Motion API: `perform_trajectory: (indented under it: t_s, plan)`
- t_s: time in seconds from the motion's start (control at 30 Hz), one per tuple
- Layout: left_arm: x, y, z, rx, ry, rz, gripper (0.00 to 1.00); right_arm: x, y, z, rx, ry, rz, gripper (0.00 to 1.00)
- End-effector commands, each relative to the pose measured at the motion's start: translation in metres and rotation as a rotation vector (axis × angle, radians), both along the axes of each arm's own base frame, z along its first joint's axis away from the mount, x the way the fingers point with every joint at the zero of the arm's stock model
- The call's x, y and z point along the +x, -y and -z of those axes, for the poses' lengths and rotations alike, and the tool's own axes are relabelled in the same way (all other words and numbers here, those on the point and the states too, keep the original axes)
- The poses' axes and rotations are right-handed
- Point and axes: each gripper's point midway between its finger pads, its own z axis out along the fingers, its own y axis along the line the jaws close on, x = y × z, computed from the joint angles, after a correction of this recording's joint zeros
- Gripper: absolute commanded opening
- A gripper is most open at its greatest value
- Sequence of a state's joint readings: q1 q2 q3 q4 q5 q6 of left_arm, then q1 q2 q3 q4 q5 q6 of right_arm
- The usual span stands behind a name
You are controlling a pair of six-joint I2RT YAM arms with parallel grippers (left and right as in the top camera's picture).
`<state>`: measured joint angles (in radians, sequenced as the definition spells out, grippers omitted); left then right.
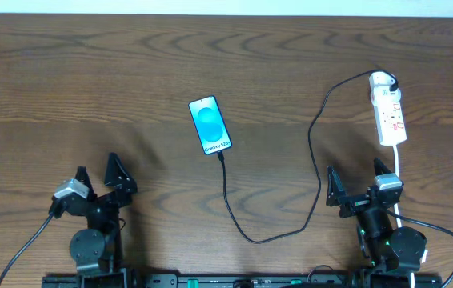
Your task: Plug charger to phone and switch on socket
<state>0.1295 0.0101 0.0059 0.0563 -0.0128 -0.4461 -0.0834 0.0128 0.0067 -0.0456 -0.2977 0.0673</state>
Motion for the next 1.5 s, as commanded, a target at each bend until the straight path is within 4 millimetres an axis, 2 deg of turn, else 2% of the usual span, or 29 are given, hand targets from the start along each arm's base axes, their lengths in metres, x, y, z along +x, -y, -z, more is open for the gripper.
perform_trajectory:
  t_s: [0.0,0.03,1.47]
  plan:
    - [-0.0017,0.0029,0.0239,-0.022,-0.092,0.016,0.88,-0.0004,-0.0015,0.0010,0.006,-0.004,-0.006,0.99]
    - [-0.0023,0.0049,0.0314,-0.019,-0.124,0.028,0.88,-0.0004,-0.0015,0.0010,0.006,-0.004,-0.006,0.99]
    - [-0.0024,0.0041,0.0311,-0.019,-0.123,0.024,0.88,-0.0004,-0.0015,0.0010,0.006,-0.004,-0.006,0.99]
